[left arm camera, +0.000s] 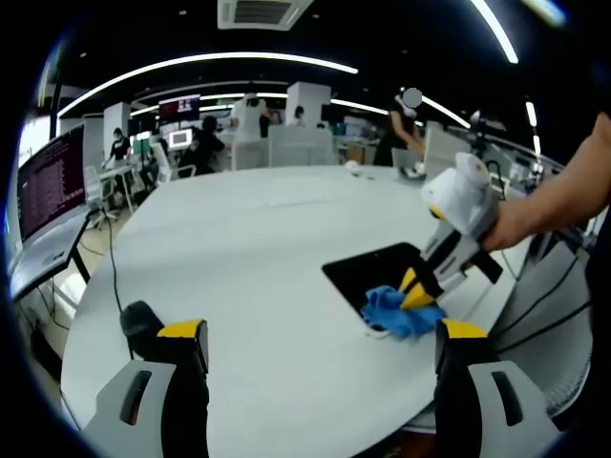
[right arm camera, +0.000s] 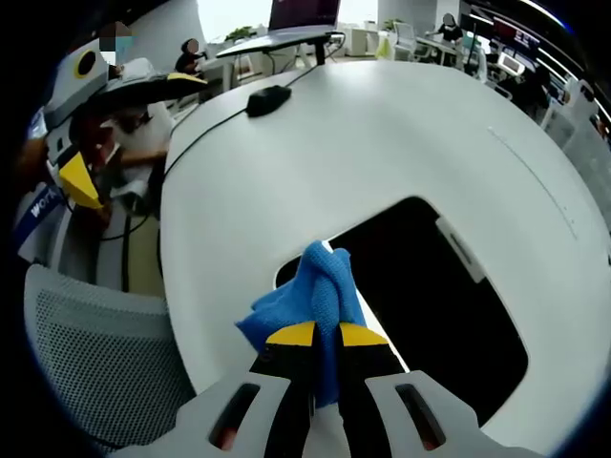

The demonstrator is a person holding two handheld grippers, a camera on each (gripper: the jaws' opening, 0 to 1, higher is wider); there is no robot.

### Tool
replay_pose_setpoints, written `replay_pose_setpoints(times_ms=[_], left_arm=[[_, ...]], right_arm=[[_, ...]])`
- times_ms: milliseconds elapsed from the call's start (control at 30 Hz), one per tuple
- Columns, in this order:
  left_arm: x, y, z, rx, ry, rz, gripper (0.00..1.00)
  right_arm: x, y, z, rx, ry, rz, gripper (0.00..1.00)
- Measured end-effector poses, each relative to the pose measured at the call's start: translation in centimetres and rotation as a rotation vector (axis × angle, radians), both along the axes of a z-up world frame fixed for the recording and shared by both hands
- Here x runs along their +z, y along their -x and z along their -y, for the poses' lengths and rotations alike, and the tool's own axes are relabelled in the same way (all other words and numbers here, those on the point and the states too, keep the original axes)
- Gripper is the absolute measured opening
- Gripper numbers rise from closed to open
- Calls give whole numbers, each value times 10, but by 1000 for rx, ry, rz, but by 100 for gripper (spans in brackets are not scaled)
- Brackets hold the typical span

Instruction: Wipe the mirror surface with the cleaning cloth until all visible marks leave the cleaned area.

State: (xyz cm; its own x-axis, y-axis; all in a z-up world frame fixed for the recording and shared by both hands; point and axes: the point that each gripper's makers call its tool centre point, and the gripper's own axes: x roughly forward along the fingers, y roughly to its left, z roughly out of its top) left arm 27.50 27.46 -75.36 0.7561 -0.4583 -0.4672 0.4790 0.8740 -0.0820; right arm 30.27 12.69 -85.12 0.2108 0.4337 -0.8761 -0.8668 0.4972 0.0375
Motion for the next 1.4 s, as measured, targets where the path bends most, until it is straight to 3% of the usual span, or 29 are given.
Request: replay_pose_setpoints(times_ms=[1400], left_arm=[[2,7,4,-2,-15,2,99]], right_arm=[[0,8,9,6,-6,-35,3]])
